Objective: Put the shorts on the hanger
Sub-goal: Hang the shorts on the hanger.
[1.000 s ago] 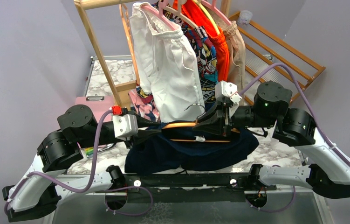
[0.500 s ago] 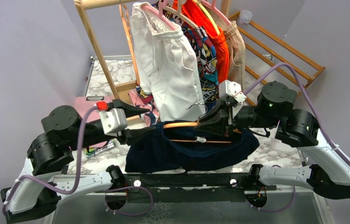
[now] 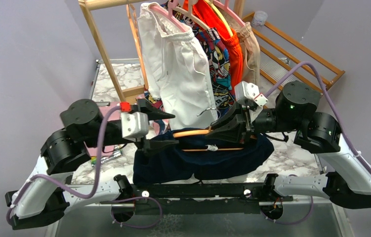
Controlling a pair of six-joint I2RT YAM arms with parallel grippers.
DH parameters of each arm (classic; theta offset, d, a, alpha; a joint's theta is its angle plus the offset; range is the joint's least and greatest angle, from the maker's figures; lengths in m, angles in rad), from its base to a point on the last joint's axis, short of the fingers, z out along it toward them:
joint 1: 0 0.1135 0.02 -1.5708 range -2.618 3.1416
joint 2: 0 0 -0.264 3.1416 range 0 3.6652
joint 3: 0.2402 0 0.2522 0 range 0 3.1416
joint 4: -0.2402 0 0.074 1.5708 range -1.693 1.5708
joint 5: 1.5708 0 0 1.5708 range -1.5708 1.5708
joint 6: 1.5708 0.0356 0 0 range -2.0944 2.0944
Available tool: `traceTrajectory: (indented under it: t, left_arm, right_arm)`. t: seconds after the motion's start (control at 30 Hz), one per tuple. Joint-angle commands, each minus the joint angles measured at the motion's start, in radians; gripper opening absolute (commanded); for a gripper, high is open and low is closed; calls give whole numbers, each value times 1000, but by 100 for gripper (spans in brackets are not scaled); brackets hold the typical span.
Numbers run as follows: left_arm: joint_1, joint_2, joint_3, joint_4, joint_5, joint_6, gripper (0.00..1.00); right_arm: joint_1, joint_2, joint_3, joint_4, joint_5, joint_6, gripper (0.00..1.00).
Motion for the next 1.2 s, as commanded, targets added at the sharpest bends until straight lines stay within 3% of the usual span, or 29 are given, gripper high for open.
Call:
traceTrajectory:
  t: [0.0, 0.23, 0.47, 0.53, 1.03, 1.07, 1.17]
  left_arm:
    - [3, 26, -20, -15, 105, 27, 68]
    - [3, 58, -14, -19, 125, 49, 61]
    - [3, 1, -95, -66, 57, 54, 31]
    - [2, -27, -127, -78, 26, 45, 29]
    - [2, -128, -143, -107, -86, 6, 41]
    - [3, -125, -138, -107, -85, 7, 43]
    - [3, -99, -71, -90, -67, 8, 62]
  right_arm:
    - [2, 5, 58, 71, -59, 9, 1]
    - [2, 7, 45, 83, -56, 4, 1]
    - [2, -20, 43, 95, -36, 1, 1]
    - [2, -25, 46, 97, -32, 1, 1]
    - [1, -39, 33, 103, -16, -3, 1]
    - [2, -38, 34, 102, -18, -2, 1]
    - [2, -27, 50, 92, -27, -2, 1]
